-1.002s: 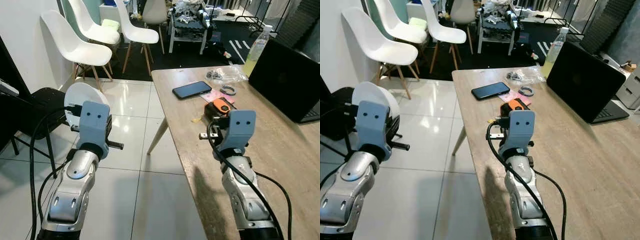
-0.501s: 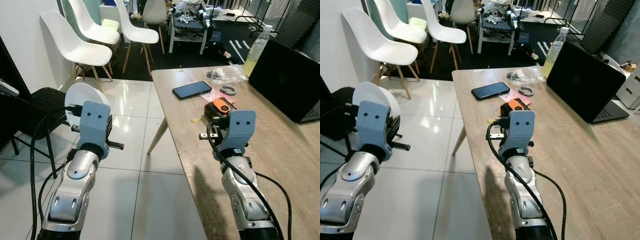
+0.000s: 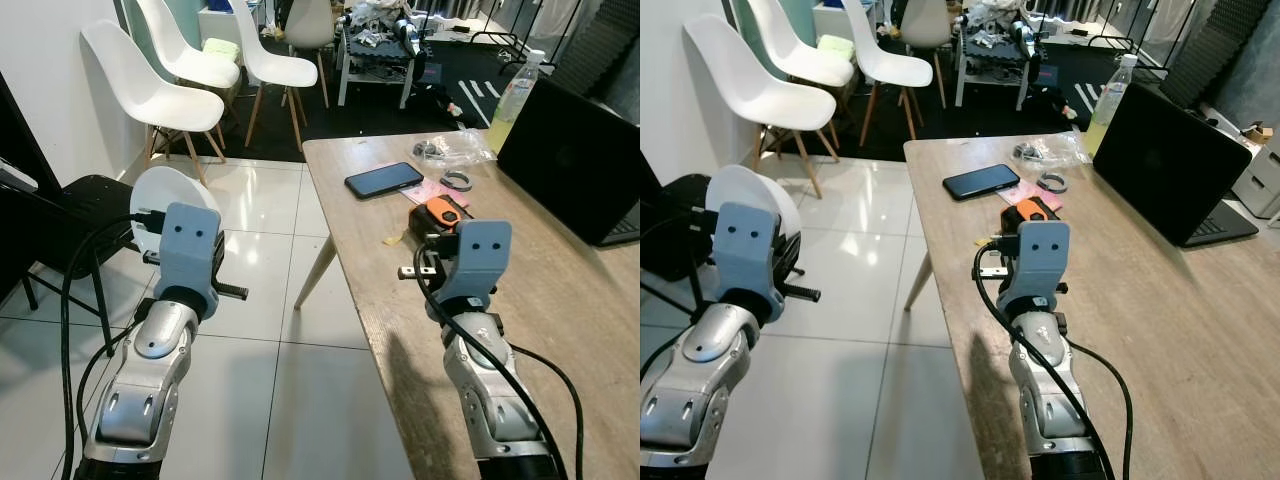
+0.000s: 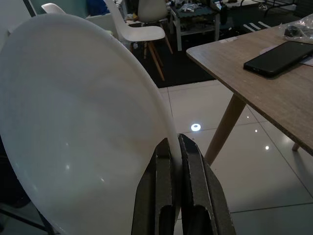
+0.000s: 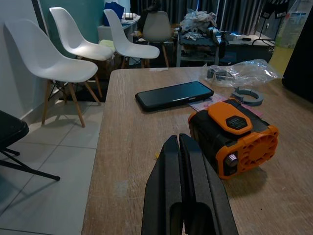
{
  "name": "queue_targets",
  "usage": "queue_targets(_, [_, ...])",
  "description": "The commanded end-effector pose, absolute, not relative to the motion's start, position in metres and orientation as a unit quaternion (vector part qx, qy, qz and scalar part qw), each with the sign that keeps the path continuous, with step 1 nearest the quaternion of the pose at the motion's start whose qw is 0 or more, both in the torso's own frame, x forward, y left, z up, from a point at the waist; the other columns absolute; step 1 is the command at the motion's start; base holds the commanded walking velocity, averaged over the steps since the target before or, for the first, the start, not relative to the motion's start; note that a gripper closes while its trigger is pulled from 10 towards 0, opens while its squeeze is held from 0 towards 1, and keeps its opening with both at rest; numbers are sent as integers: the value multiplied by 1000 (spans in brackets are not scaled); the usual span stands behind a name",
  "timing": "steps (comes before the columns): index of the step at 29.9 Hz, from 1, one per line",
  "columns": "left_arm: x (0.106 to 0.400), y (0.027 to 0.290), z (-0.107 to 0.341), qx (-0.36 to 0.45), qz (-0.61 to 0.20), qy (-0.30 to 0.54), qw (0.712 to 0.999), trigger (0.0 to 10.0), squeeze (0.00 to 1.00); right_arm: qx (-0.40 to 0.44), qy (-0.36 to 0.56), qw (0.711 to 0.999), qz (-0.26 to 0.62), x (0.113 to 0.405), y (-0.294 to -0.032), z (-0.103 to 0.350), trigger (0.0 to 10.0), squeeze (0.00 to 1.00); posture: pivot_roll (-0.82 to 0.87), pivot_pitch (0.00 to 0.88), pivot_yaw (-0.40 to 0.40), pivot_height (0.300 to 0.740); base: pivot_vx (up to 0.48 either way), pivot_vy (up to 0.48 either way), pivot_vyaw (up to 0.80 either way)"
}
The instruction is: Setting the table
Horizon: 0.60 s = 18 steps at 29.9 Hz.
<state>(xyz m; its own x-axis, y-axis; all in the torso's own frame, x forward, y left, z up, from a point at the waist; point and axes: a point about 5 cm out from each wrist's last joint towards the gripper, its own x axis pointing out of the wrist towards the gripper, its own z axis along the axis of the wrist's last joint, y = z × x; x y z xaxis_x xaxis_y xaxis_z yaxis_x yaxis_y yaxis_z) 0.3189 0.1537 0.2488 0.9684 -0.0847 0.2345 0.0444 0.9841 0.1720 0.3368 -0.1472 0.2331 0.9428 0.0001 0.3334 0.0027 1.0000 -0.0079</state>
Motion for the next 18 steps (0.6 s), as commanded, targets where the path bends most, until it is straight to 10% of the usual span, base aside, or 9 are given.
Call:
queue_targets(1, [319,155,246,85,-30,-118,989,10000,0,0,-158,987,-8,337,-151,227,10000,0,60,143,41,740,0,0,0])
queue_targets(18, [319,154,246,85,-30,-118,989,10000,0,-1,-158,987,-9,336,-151,227,10000,0,59,145,39,740,0,0,0])
